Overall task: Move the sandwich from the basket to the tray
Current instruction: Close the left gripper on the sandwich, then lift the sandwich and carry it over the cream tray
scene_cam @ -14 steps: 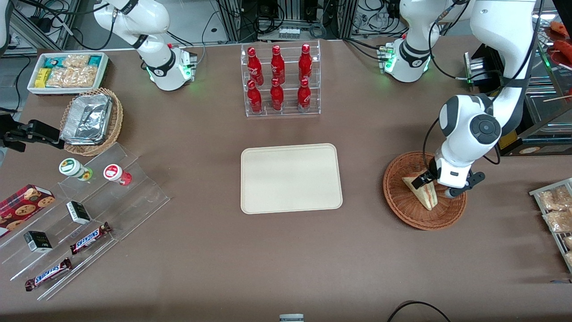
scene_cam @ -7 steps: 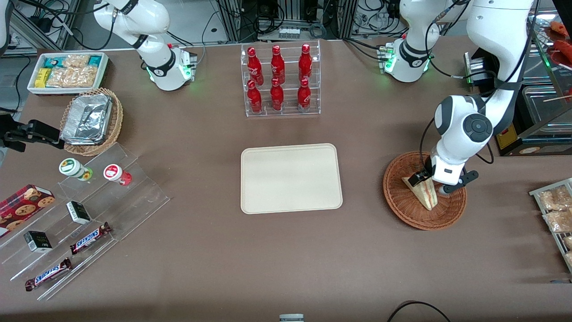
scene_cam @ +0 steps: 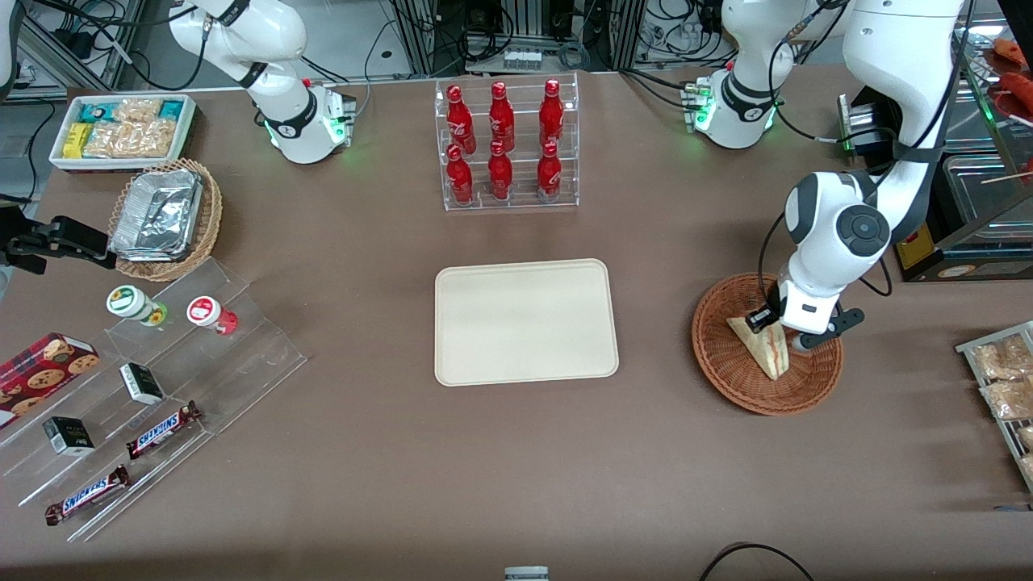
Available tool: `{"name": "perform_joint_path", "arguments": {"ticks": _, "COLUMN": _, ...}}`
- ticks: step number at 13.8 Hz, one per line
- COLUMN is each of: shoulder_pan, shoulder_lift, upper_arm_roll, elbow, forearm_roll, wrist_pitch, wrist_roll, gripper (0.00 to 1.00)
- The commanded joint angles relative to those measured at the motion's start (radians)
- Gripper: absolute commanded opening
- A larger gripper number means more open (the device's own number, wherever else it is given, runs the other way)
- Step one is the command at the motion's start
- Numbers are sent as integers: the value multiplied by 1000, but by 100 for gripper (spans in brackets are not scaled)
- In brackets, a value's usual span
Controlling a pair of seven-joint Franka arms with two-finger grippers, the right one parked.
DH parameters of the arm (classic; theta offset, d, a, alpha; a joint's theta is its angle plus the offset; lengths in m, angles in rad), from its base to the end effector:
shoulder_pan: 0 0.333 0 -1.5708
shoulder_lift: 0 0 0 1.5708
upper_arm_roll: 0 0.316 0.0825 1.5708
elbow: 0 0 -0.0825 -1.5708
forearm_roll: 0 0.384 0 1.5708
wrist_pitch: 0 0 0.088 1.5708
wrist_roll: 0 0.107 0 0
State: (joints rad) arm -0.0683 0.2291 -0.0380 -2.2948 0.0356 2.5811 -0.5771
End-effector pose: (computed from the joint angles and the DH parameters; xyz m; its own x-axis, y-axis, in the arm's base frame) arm 0.5326 -0.0576 0.2550 0.9021 0.4280 0.0545 0.4275 -0.9038 0.0212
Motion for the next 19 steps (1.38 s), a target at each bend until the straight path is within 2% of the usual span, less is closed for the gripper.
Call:
{"name": "perform_joint_path", "arguments": {"ticks": 1, "shoulder_pan": -7, "shoulder_lift": -42, "upper_arm_roll": 3, "elbow": 30, "forearm_roll": 10, "wrist_pitch": -68, "wrist_roll": 8, "gripper": 0}}
{"name": "perform_joint_path", "arguments": {"ticks": 4, "shoulder_pan": -24, "shoulder_lift": -57, "upper_arm_roll": -37, "elbow": 225, "forearm_roll": 10, "wrist_pitch": -388, "wrist_roll": 6, "gripper": 0}}
{"name": "perform_joint_path", "arguments": {"ticks": 6, "shoulder_pan": -27, "shoulder_lift": -48, "upper_arm_roll": -72, "elbow": 363, "forearm_roll": 9, "wrist_pitch": -542, "wrist_roll": 6, "gripper": 0}}
{"name": "perform_joint_path", "arguments": {"ticks": 9, "shoulder_pan": -27, "shoulder_lift": -39, "upper_arm_roll": -149, "elbow": 483, "forearm_roll": 7, "wrist_pitch": -608, "wrist_roll": 10, "gripper": 0}}
{"name": "perform_joint_path", "arguments": {"ticks": 11, "shoulder_pan": -69, "shoulder_lift": 13, "upper_arm_roll": -203, "elbow": 616, "forearm_roll": 13, "wrist_pitch": -692, "wrist_roll": -1, "gripper": 0}}
{"name": "perform_joint_path", "arguments": {"ticks": 14, "shoulder_pan": -174, "shoulder_lift": 125, "upper_arm_roll": -203, "elbow": 808, "forearm_roll": 35, "wrist_pitch": -808, "wrist_roll": -7, "gripper": 0}}
{"name": "perform_joint_path", "arguments": {"ticks": 16, "shoulder_pan": -246, "shoulder_lift": 191, "upper_arm_roll": -204, "elbow": 889, "forearm_roll": 33, "wrist_pitch": -829, "wrist_roll": -71, "gripper": 0}}
{"name": "perform_joint_path", "arguments": {"ticks": 19, "shoulder_pan": -350, "shoulder_lift": 268, "upper_arm_roll": -203, "elbow": 932, "forearm_roll": 46, "wrist_pitch": -825, "wrist_roll": -219, "gripper": 0}}
